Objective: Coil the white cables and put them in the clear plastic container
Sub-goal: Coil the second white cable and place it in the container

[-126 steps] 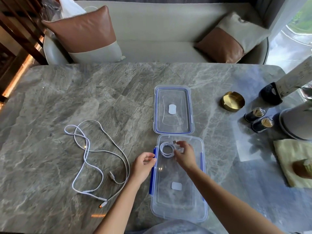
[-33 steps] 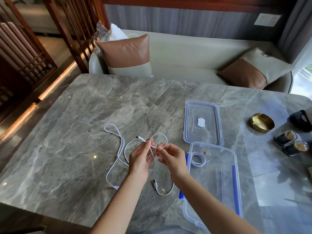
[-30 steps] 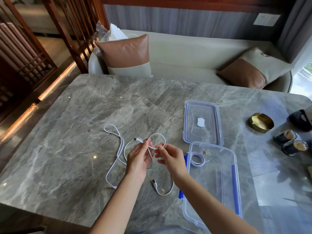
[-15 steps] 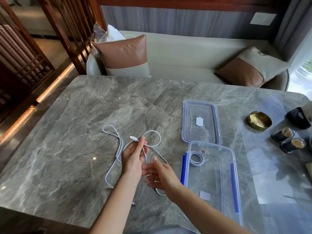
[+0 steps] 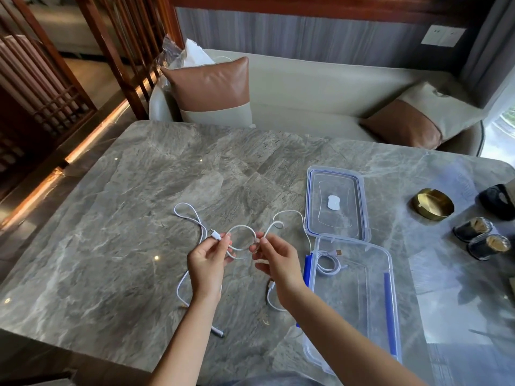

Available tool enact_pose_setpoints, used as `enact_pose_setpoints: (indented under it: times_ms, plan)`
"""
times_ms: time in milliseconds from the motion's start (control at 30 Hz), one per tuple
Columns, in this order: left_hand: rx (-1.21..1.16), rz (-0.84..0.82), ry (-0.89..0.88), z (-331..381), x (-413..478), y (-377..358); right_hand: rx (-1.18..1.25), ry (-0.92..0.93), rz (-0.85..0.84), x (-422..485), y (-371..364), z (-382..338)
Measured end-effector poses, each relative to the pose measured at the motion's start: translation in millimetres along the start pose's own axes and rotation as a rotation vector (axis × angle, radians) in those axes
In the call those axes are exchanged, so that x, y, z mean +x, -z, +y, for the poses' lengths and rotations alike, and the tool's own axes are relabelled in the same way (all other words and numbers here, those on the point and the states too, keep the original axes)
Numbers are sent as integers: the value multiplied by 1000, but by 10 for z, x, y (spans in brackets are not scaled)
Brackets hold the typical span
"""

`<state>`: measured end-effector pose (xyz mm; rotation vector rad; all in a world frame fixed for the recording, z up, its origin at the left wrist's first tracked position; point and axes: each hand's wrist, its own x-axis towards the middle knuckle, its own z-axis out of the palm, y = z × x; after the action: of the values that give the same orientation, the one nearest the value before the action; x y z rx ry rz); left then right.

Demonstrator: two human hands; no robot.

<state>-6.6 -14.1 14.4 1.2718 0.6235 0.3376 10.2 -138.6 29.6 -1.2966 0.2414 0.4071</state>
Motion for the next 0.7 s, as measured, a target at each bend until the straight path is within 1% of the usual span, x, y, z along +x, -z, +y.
enact_pose_setpoints:
  times_ms: [67,133,200,267,333,433,500,567,633,700]
  plan:
    - [52,-11,-51,-15,18,54,-201,141,-6,22,19,-6]
    - [111,-29,-81,-20,45,94,-372,252,40,51,52,-9]
    - [188,-71,-86,-34,70,113,-477,351,68,82,85,-12]
    - [253,-127,-72,-36,89,125,-571,421,31,113,108,-31]
    - [366,-173,-101,-13,119,143,-709,423,-51,145,134,-83]
    - [550,-272,-207,80,172,189,-963,428,-185,169,164,-179]
    - [644,-343,-272,138,201,212,-1101,417,-240,174,152,-229]
    - [720,-406,-321,176,204,204,-1221,365,-246,169,137,-260]
    - [803,-457,-415,190,201,190,-1371,351,-220,171,128,-264]
    - [872,-496,-490,201,203,180,-1444,346,-239,173,119,-268]
